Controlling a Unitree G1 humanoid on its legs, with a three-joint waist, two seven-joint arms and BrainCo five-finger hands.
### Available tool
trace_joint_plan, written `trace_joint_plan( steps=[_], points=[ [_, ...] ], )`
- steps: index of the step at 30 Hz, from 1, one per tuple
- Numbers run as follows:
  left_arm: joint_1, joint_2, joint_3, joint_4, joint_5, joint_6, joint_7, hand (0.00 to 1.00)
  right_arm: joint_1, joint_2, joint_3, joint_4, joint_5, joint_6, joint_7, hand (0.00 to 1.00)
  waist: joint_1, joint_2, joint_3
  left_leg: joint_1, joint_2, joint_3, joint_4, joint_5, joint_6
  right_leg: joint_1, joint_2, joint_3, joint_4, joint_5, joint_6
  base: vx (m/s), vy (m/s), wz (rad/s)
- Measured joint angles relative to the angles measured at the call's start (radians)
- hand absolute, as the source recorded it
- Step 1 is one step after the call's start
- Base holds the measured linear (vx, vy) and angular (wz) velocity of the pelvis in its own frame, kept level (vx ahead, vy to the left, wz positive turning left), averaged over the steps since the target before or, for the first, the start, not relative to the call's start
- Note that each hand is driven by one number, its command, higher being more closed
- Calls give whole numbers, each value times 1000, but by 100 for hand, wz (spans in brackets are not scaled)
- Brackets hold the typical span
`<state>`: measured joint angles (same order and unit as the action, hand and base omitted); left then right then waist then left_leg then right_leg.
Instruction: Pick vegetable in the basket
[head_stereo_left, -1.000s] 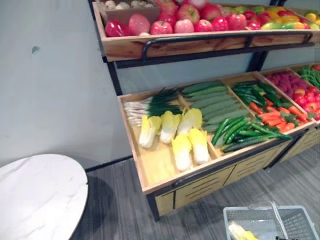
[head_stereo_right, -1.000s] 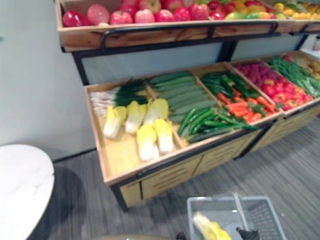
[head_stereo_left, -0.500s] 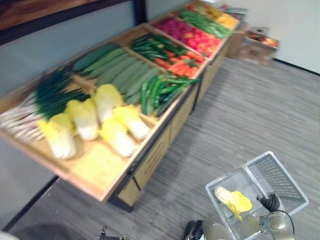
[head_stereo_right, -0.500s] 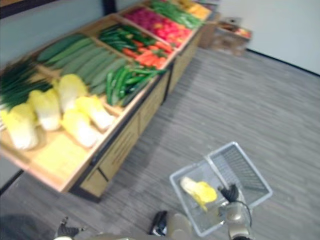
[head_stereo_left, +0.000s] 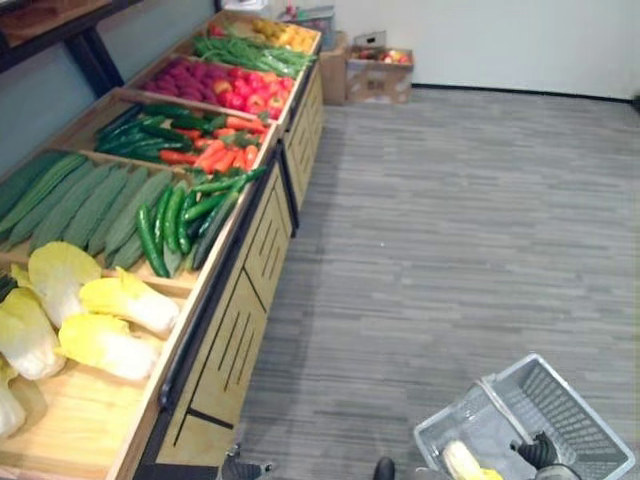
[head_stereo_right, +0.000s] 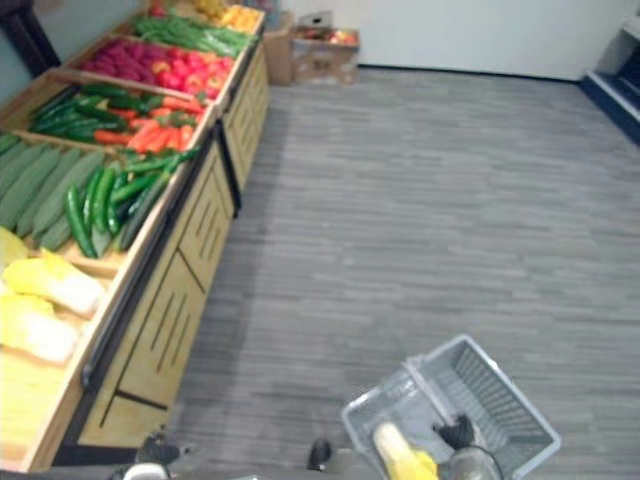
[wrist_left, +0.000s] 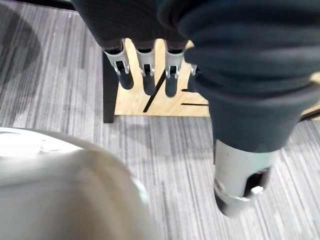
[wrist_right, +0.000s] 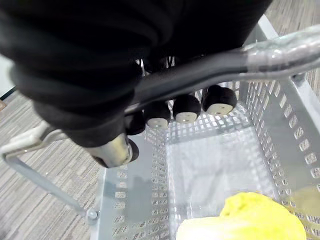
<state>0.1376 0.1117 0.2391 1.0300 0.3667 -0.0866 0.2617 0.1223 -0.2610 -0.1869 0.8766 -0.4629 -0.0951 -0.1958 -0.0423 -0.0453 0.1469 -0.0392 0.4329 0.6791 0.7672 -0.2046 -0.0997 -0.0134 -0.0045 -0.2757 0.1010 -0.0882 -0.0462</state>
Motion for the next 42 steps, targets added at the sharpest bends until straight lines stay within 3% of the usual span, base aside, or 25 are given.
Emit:
trace_joint_plan(
  steps=[2,5,7,8,11,15,19,21,22,23,25,27,30,32,35,37,39,40,41,42],
  points=[
    [29,-19,-6,-6,-11,-16,3,0,-11,-6,0,-4,-7,-6,-2,100,26,15,4,-29,-138,-281,-121,-8,-6,3,-16,84,4,12,26,-31,95,-108],
    [54,-35,-41,-6,-6,-37,7,0,-23,-10,5,-27,-7,-20,-2,100,27,53,4,-21,-256,-540,-407,-10,-12,-14,-15,158,-12,28,52,-41,229,-81],
    [60,-38,-55,-5,8,-38,7,0,-22,-24,15,-62,-7,-26,-3,100,28,80,8,-16,-285,-635,-559,30,-19,-38,-10,186,-9,41,71,-4,243,-62],
    [62,-32,-58,-4,12,-36,8,0,-21,-28,33,-71,-7,-28,-4,100,43,81,3,-7,-310,-629,-577,53,-14,-50,-20,220,-17,54,92,16,291,-55],
    [48,-14,-87,-5,45,-37,16,0,-20,-37,46,-95,-7,-48,-4,100,43,62,8,-26,-354,-600,-591,49,-2,-56,-67,232,-53,86,128,54,266,-15],
    [40,1,-126,-2,48,-37,15,0,-44,-45,50,-96,-8,-48,-7,100,51,54,9,-7,-415,-544,-625,45,61,-55,-114,289,-108,114,168,147,238,-26],
    [34,10,-139,-1,48,-38,14,0,-56,-46,50,-94,-8,-48,-7,100,50,50,8,15,-436,-504,-625,25,95,-65,-132,317,-91,106,179,152,140,-34],
    [27,12,-156,5,48,-37,14,0,-68,-46,46,-94,-8,-48,-12,100,51,48,9,37,-442,-496,-624,18,102,-125,-131,333,51,61,179,146,111,-44],
    [25,15,-163,7,48,-37,14,0,-77,-45,44,-93,-8,-48,-20,100,51,48,12,64,-440,-495,-624,18,103,-192,-122,339,223,40,163,111,69,-31],
    [26,26,-170,8,48,-38,14,0,-80,-42,44,-96,-8,-48,-31,100,44,36,25,108,-444,-496,-618,16,107,-247,-124,338,410,44,158,101,63,-16],
    [26,53,-184,8,48,-39,14,0,-61,-25,44,-96,-7,-49,-36,100,41,23,40,172,-442,-505,-608,-35,144,-284,-124,338,609,75,156,114,64,18],
    [24,71,-181,7,48,-35,15,0,-42,0,47,-93,-7,-49,-35,100,42,0,46,206,-447,-511,-605,-64,154,-329,-144,334,722,35,147,155,21,21],
    [16,54,-161,7,48,-34,14,0,-52,3,42,-95,-7,-48,-35,100,30,17,61,205,-435,-538,-610,-66,151,-371,-138,306,595,1,139,200,-15,25],
    [15,42,-154,6,48,-34,14,0,-66,-8,22,-96,-7,-46,-37,100,21,36,74,206,-421,-554,-618,-75,132,-363,-140,308,327,19,157,196,-72,20],
    [14,46,-152,6,48,-33,15,0,-62,-6,-4,-96,-6,-40,-38,100,22,22,81,244,-417,-576,-628,-106,77,-346,-172,303,68,36,180,299,-217,21],
    [15,45,-143,6,48,-32,18,0,-50,-5,-15,-95,-4,-35,-39,100,13,30,80,271,-385,-606,-624,-147,29,-350,-176,267,119,99,181,366,-358,44],
    [5,27,-135,1,47,-35,18,0,-37,-3,-33,-92,-1,-32,-41,100,11,66,59,262,-321,-638,-588,-159,6,-381,-141,215,217,106,172,327,-316,36],
    [4,8,-129,0,47,-37,25,0,-45,-3,-32,-79,0,-31,-39,100,19,69,59,213,-293,-650,-477,-136,-18,-387,-118,201,257,73,120,380,-384,18],
    [4,-10,-126,4,46,-36,28,0,-53,-3,-30,-77,0,-31,-39,100,18,70,59,168,-278,-669,-369,-101,-24,-378,-106,193,278,52,91,380,-414,-1],
    [12,-9,-113,7,42,-34,30,0,-53,-4,-27,-77,0,-28,-38,100,19,71,59,109,-260,-685,-218,-24,-15,-350,-94,174,298,16,76,383,-414,12]
  ],
)
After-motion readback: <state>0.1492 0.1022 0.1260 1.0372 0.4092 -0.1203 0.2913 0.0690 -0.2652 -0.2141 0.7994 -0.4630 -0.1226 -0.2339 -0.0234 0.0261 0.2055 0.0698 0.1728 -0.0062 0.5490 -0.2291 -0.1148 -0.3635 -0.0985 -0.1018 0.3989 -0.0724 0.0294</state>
